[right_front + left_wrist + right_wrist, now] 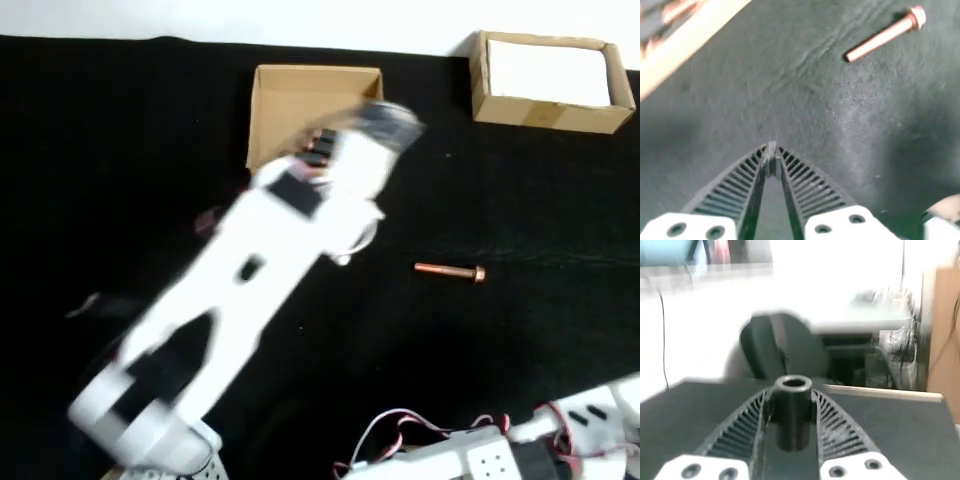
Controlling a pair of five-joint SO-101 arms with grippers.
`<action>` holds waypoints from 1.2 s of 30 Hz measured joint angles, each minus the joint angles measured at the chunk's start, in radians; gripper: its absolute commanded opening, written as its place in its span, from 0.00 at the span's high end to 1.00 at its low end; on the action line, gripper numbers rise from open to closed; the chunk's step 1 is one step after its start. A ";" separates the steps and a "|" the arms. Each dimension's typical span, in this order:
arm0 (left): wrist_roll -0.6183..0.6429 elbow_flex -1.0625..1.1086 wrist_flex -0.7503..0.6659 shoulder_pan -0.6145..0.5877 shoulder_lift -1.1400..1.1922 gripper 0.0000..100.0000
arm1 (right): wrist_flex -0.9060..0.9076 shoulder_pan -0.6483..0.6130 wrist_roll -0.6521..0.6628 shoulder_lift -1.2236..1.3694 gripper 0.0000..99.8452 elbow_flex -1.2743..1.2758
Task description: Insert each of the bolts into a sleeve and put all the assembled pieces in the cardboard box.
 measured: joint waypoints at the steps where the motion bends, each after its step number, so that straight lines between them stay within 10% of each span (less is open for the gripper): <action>1: -0.069 -0.063 0.018 0.006 0.066 0.99 | -0.031 0.012 0.012 0.003 0.99 0.000; 18: -0.414 -1.321 0.311 0.126 1.099 0.87 | -0.075 0.057 0.094 0.008 0.99 0.000; 36: -0.413 -1.381 0.107 0.265 1.157 0.80 | -0.075 0.071 0.215 0.008 0.99 0.000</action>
